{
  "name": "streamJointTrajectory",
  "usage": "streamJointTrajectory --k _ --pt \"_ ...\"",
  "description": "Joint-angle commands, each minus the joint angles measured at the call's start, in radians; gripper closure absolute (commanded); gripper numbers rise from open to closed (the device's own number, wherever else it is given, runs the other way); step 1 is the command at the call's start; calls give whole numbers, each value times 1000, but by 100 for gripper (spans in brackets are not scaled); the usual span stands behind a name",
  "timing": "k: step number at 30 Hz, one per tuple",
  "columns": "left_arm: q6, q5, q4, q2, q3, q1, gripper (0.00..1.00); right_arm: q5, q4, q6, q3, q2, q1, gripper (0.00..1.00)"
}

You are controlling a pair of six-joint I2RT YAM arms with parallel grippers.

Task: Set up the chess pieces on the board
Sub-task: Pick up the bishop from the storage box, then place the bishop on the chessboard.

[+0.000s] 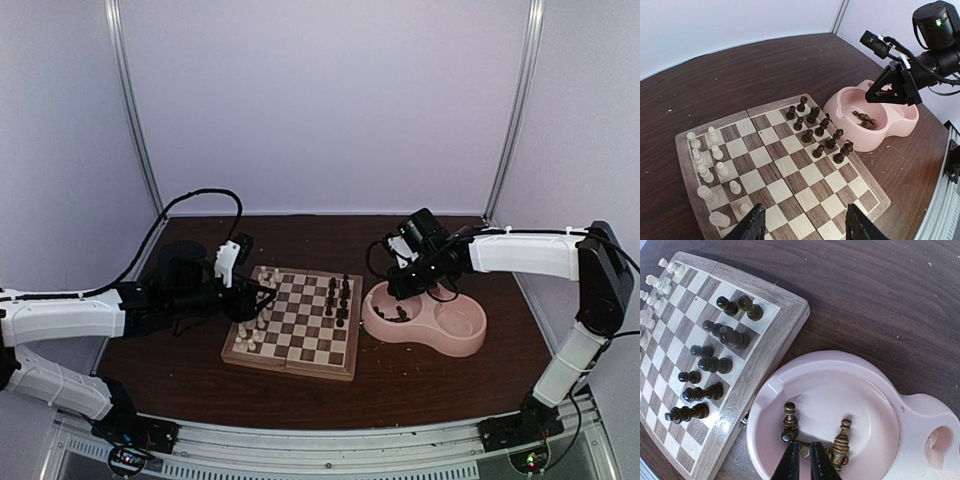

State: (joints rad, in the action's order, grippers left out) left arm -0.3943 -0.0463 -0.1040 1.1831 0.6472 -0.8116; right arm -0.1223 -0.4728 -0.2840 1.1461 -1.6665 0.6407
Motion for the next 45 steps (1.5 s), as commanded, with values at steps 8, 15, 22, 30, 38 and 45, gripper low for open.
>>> streamJointTrajectory --k 8,15,22,30,38,45 --pt "12 0 -31 -5 25 -6 44 -59 103 5 -56 77 -5 88" --pt "12 -5 -28 -10 28 -6 45 -99 106 -4 -40 34 -5 88" --pt "9 -13 -26 -2 33 -6 44 -283 188 -15 -62 39 -2 84" --pt "11 -7 -23 -8 32 -6 45 -329 229 -15 -73 62 39 83" --pt "11 -7 -20 -11 34 -6 44 -378 253 -12 -49 36 102 84" --pt "12 -5 -17 -17 33 -6 44 -393 273 17 -44 47 155 85"
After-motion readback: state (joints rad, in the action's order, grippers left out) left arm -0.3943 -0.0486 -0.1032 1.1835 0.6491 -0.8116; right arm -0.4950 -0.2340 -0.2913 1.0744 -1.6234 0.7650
